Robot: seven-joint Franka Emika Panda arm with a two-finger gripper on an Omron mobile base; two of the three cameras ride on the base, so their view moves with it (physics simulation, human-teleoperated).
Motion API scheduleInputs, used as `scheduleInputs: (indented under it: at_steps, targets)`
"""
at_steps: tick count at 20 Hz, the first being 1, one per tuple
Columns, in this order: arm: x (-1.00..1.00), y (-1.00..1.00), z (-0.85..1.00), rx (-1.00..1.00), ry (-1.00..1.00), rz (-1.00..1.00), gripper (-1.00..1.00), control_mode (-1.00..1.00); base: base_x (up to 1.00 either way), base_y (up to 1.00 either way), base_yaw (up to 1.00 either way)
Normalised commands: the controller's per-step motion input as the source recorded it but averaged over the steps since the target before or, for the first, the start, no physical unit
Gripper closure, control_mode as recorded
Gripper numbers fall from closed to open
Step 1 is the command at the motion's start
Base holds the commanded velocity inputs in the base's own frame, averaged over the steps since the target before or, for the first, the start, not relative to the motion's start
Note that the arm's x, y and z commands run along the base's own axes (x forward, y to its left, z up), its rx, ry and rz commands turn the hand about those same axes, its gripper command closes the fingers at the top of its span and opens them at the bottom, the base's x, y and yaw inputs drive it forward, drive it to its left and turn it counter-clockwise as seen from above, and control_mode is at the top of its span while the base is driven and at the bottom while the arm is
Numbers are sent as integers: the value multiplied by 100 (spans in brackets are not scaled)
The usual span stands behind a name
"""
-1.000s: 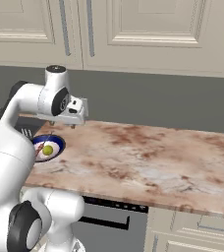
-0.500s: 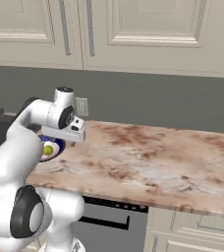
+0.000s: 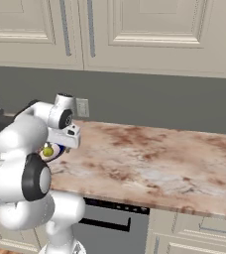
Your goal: Dump the kebab skewer and lemon from the bowl so the bowl can be washed. Place the bowl in the sink after clearing the leftovers.
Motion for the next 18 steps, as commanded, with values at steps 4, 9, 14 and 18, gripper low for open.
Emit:
scheduleInputs:
  at_steps: [4, 9, 14, 18]
  targets:
    - [21, 32, -41, 1, 2, 0, -100, -100, 0, 0, 0]
    - [27, 15, -42, 1, 0, 0, -100, -100, 0, 0, 0]
    - [44, 0, -33, 2, 0, 0, -100, -100, 0, 0, 0]
    - [36, 0, -38, 4, 0, 0, -100, -100, 0, 0, 0]
